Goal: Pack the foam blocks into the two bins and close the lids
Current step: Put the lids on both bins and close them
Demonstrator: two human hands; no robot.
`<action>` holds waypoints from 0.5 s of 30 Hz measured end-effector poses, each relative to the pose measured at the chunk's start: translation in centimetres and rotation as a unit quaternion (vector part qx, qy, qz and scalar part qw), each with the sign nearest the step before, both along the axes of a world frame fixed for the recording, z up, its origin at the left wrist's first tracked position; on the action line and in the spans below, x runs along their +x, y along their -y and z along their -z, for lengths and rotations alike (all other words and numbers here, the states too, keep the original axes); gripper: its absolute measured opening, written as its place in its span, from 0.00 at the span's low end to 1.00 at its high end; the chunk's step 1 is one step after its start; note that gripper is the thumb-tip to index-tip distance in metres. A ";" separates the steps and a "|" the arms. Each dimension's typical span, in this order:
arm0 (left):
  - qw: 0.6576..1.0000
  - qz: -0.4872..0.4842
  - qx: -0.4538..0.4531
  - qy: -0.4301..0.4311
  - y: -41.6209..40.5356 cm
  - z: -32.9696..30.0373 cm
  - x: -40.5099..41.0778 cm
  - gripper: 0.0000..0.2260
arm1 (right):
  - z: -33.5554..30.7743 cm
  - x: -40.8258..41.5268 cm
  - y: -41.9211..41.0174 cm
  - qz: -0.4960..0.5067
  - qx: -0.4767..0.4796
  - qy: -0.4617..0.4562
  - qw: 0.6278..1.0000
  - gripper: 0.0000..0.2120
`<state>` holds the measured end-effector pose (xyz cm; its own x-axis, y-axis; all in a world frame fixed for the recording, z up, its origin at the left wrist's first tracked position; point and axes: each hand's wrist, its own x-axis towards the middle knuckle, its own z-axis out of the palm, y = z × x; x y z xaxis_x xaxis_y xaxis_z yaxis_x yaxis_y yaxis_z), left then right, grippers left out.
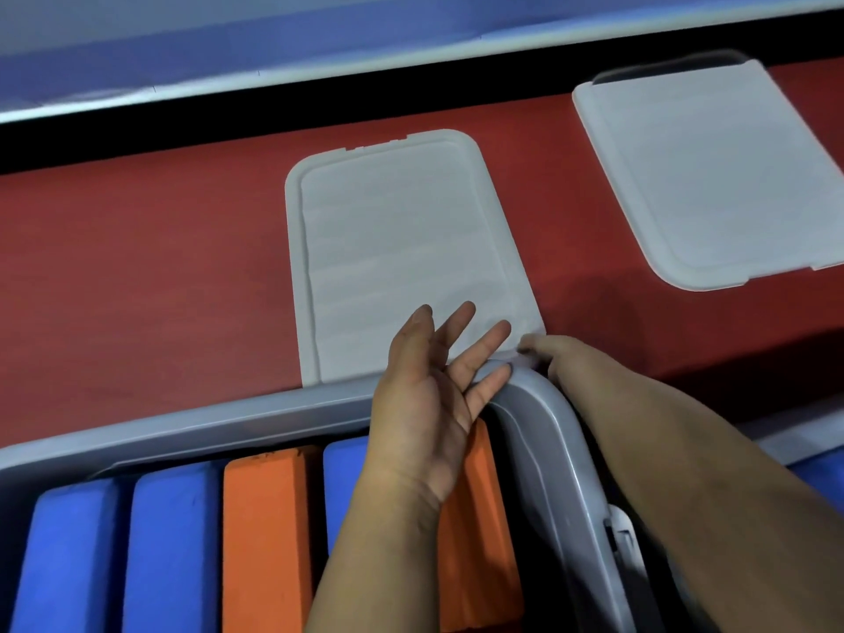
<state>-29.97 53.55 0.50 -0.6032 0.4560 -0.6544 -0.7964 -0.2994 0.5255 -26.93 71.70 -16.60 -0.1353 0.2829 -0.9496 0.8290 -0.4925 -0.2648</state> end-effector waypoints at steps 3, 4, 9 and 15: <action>1.000 -0.007 -0.004 0.010 0.0 -0.3 0.0 0.13 | -2.1 -1.9 -0.2 0.114 -0.036 -0.125 0.985 0.13; 1.000 -0.009 -0.009 0.012 0.0 -0.4 0.0 0.13 | -2.8 -2.1 -0.1 0.141 -0.014 -0.193 0.971 0.16; 0.999 -0.006 -0.043 0.003 0.5 -2.2 -0.8 0.19 | -8.4 -3.6 -0.2 0.150 -0.072 -0.463 0.871 0.21; 0.992 -0.107 -0.028 -0.055 3.8 -7.9 -3.5 0.15 | -19.6 -3.2 0.7 0.123 -0.077 -0.523 0.840 0.19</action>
<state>-33.46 49.73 8.45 -0.7517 0.2743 -0.5997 -0.6544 -0.4231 0.6267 -30.16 70.96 3.01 -0.8736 0.3093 -0.3758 0.0504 -0.7105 -0.7019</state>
